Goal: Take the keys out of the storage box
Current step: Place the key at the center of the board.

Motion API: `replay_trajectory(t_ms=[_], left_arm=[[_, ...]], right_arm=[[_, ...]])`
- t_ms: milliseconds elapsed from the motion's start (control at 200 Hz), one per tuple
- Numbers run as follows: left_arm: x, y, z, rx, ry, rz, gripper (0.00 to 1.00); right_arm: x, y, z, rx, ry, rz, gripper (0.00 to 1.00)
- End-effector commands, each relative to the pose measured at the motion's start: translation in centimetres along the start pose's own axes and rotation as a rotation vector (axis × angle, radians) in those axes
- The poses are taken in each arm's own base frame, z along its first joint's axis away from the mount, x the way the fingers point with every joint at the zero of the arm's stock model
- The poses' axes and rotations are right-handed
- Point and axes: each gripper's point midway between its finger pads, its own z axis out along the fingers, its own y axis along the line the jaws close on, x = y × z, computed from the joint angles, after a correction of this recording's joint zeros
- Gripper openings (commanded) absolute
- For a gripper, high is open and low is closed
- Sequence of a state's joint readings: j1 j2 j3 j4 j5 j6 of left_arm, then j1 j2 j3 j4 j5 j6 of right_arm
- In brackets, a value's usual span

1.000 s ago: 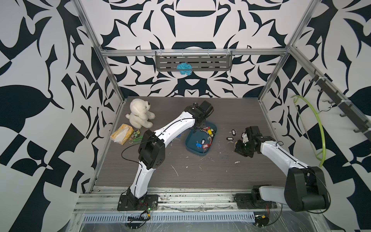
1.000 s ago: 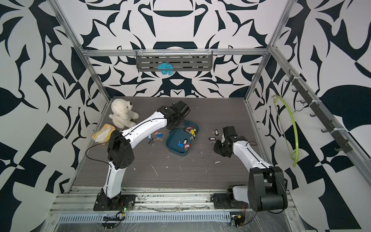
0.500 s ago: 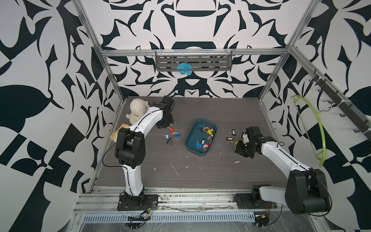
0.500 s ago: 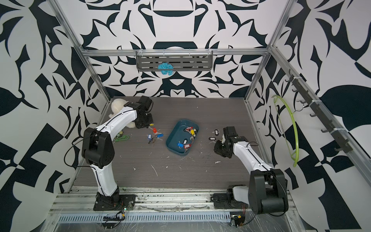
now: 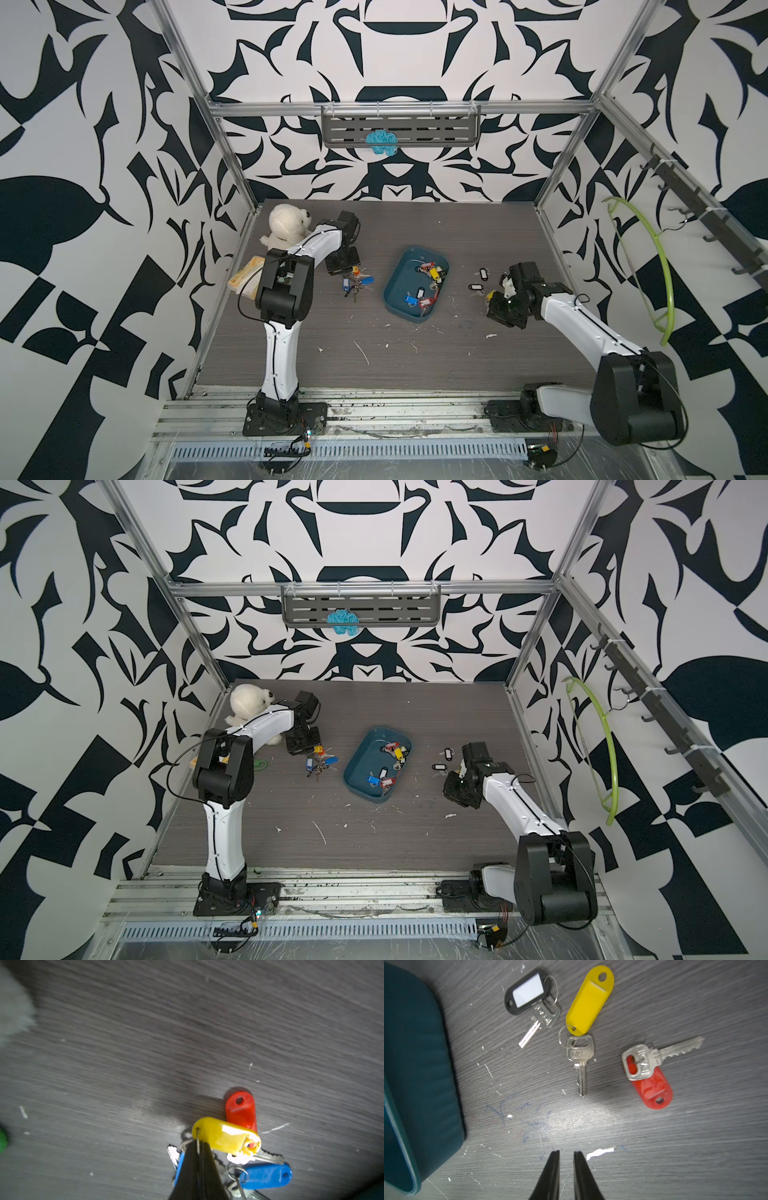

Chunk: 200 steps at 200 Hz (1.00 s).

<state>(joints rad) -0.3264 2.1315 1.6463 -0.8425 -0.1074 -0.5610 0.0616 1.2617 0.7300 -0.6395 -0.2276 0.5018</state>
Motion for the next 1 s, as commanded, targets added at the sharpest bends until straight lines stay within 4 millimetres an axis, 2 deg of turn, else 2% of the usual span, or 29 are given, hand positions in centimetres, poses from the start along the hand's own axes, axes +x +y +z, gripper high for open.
replay_trajectory(t_ms=[0, 35, 100, 140, 190, 305, 325, 340, 425, 510, 635, 715, 840, 995], left_arm=[[-0.1, 0.3, 0.3, -0.005, -0.002, 0.012, 0.04], [-0.1, 0.4, 0.2, -0.005, -0.007, 0.012, 0.16], [0.0, 0.6, -0.5, -0.003, -0.021, 0.013, 0.45], [-0.3, 0.4, -1.0, 0.008, -0.048, 0.013, 0.58], [-0.5, 0.4, -1.7, 0.019, -0.072, 0.012, 0.67], [-0.7, 0.4, -3.7, 0.035, -0.114, 0.010, 0.77], [-0.7, 0.4, -4.0, 0.039, -0.118, 0.010, 0.88], [-0.8, 0.4, -4.3, 0.043, -0.124, 0.010, 0.90], [-0.6, 0.2, -5.9, 0.055, -0.156, 0.020, 0.91], [-0.6, -0.4, -8.4, 0.089, -0.220, 0.039, 0.91], [0.0, -1.3, -12.0, 0.136, -0.322, 0.078, 0.89], [0.7, -1.6, -13.7, 0.178, -0.378, 0.091, 0.88], [2.1, -2.2, -15.5, 0.266, -0.448, 0.101, 0.87], [3.6, -2.3, -15.9, 0.323, -0.485, 0.124, 0.87]], right_arm=[[-0.5, 0.4, -1.0, -0.001, -0.026, -0.011, 0.19], [-0.5, 0.5, -1.1, -0.001, -0.028, -0.011, 0.19], [-0.5, 0.6, -1.2, -0.004, -0.028, -0.013, 0.22], [-0.5, 0.6, -1.3, -0.003, -0.029, -0.014, 0.24], [-0.6, 0.7, -1.5, -0.003, -0.034, -0.013, 0.26], [-1.0, 1.3, -2.1, -0.017, -0.052, -0.019, 0.31], [-1.0, 1.4, -2.3, -0.019, -0.054, -0.021, 0.31], [-1.1, 1.6, -2.4, -0.020, -0.057, -0.023, 0.31], [-1.4, 2.4, -3.3, -0.022, -0.072, -0.041, 0.31], [-2.1, 3.8, -4.6, -0.022, -0.102, -0.070, 0.31], [-3.4, 7.2, -6.2, -0.043, -0.139, -0.124, 0.31], [-4.3, 10.0, -6.6, -0.060, -0.152, -0.161, 0.31], [-5.5, 14.6, -5.8, -0.095, -0.138, -0.202, 0.31], [-6.8, 20.4, -3.2, -0.130, -0.102, -0.229, 0.32]])
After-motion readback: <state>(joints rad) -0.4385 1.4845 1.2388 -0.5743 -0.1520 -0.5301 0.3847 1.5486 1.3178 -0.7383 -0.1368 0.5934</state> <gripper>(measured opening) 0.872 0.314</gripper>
